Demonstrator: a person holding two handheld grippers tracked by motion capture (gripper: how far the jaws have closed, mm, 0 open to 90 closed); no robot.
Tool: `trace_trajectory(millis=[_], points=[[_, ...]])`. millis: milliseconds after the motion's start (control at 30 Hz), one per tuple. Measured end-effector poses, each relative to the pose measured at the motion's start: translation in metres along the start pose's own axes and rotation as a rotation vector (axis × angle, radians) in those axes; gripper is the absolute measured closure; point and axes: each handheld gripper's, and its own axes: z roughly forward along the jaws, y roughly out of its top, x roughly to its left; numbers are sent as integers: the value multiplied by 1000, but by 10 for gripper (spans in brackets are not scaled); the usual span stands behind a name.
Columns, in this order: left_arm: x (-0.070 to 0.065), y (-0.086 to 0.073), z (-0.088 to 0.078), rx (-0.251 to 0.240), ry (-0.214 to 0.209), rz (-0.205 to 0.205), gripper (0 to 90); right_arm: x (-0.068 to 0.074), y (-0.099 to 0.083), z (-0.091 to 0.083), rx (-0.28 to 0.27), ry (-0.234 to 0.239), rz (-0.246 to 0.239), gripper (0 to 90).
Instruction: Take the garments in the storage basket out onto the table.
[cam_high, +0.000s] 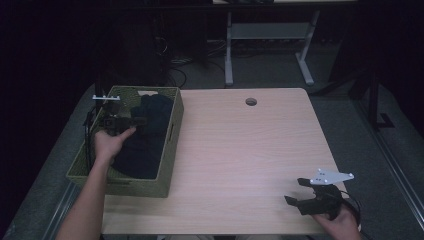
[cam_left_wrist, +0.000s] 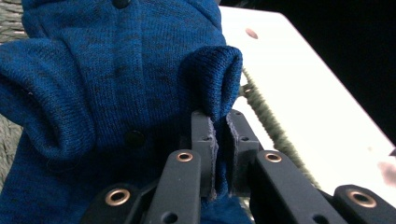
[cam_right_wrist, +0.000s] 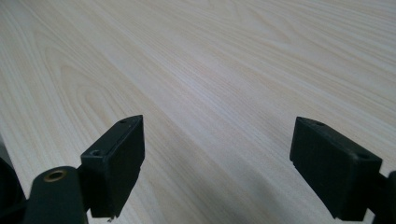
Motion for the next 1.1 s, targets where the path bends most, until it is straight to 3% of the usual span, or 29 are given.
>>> trace_trajectory(millis=[233, 433, 800, 1100], points=[[-17, 3, -28, -87, -54, 2, 842, 0, 3, 1, -4, 0, -6, 177], [-33, 7, -46, -117, -67, 29, 843, 0, 5, 1, -16, 3, -11, 177], [-43, 13, -67, -155, -82, 44, 844, -1, 5, 0, -21, 3, -10, 177], [-58, 20, -89, -223, -141, 63, 844, -1, 5, 0, -22, -1, -9, 177]])
